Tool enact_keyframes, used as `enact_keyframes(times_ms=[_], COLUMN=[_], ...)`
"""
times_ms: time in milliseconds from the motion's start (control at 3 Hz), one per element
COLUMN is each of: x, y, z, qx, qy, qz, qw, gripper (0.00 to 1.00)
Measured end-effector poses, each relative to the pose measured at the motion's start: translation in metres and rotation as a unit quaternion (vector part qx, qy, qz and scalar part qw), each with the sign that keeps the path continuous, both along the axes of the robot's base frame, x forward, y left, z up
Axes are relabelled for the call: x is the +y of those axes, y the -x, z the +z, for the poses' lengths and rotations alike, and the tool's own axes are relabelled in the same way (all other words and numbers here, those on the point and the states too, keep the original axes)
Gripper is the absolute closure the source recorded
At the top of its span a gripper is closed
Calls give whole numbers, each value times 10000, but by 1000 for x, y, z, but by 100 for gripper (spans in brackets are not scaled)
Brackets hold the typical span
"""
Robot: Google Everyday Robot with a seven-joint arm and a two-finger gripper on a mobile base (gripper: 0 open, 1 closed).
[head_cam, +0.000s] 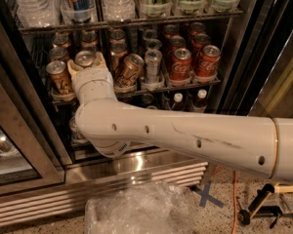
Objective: Pick orange can from middle shelf of fridge
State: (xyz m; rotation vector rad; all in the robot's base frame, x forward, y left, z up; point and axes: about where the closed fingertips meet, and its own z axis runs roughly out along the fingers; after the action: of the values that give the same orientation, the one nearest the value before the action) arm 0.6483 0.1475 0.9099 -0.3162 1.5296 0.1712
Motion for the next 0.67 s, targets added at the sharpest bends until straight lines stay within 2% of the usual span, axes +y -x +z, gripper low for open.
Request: enact_keyframes(times_ms=[333,667], x=[6,6], y=[17,17], z=[28,28], qx=[-324,-324], qy=[31,31], qz=[109,109], qw=[9994,9994], gripper=[100,100])
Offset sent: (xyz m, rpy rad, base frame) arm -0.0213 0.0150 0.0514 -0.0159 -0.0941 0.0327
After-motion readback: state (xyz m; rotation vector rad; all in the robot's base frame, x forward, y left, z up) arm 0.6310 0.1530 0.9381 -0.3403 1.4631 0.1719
